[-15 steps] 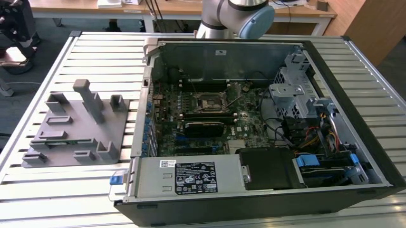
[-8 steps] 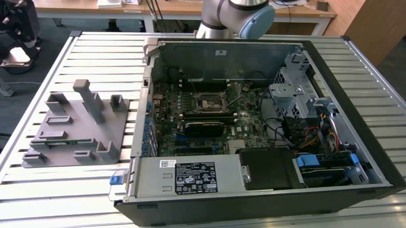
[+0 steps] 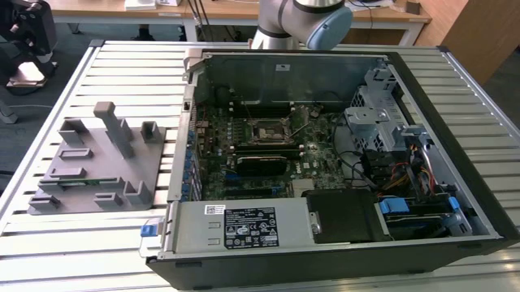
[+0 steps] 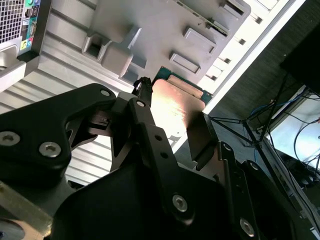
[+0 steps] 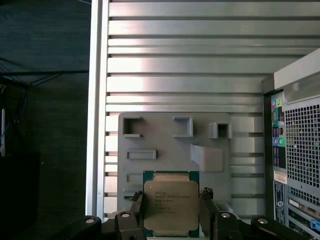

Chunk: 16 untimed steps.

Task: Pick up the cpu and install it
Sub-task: 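Pick up the cpu and move it towards the insertion slot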

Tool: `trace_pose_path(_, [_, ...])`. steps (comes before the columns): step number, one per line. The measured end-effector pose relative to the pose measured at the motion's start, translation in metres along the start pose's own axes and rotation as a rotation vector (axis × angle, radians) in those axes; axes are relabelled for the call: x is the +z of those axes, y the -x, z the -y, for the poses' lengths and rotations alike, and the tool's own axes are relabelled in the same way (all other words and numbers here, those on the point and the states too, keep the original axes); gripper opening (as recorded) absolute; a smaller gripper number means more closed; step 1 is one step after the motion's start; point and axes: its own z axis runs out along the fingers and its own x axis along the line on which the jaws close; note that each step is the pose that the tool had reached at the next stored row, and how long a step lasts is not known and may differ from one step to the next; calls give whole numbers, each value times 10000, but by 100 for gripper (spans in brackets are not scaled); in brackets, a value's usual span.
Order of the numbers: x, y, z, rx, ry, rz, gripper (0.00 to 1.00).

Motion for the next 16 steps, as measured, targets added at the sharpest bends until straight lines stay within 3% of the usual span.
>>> trace_pose_path(16, [27,120,1,1,1,1,53])
